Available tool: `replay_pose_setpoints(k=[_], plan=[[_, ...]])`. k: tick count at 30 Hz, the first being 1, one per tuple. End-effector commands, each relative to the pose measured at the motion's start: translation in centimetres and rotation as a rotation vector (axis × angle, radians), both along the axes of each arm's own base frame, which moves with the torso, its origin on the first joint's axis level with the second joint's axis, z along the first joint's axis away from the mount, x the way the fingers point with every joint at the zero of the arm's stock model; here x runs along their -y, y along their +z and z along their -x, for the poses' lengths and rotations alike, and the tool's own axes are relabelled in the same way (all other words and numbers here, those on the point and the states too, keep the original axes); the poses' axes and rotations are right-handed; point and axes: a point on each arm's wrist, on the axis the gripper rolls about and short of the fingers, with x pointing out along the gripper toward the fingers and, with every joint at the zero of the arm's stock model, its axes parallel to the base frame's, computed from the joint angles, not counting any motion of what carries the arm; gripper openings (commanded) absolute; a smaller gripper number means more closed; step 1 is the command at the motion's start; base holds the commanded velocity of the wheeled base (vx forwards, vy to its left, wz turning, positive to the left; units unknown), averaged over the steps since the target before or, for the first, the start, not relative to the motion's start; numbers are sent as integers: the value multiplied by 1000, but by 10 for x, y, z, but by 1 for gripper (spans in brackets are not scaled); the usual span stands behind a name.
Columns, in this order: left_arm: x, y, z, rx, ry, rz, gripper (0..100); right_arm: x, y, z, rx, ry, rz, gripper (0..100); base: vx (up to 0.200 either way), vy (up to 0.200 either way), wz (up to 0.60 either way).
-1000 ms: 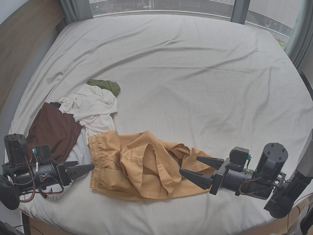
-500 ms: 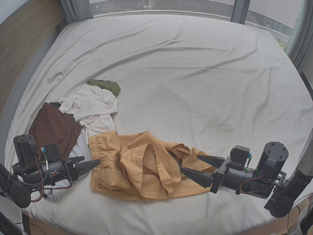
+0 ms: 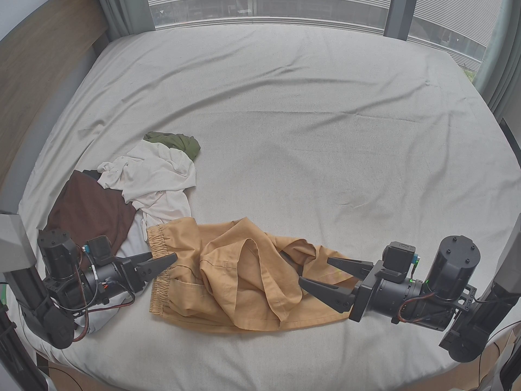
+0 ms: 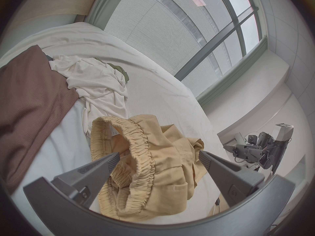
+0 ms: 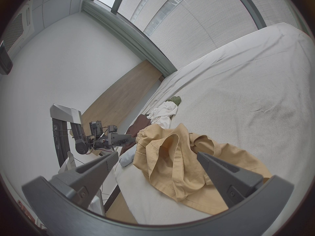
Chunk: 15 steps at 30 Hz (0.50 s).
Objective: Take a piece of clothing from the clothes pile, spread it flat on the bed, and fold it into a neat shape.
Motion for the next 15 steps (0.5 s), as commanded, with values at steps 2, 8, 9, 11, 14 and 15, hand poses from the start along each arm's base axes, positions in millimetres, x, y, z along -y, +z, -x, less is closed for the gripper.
replay_pose_setpoints(k=[2,8,9,11,14,15], plan=[[7,-21,-3,-93,-22,12,100,0,0,0,2,1,-2,100,0,0,0],[12,-13,-7,-80,-25,56,100,-1,0,0,2,4,-2,100,0,0,0],[12,-12,-7,-80,-26,57,100,-1,0,0,1,4,-1,100,0,0,0],[13,-11,-9,-71,-27,59,100,-1,0,0,1,6,-1,100,0,0,0],[14,-11,-8,-70,-33,59,100,-1,0,0,0,6,0,100,0,0,0],[15,-11,-8,-69,-33,58,100,-1,-1,0,-2,6,1,100,0,0,0]])
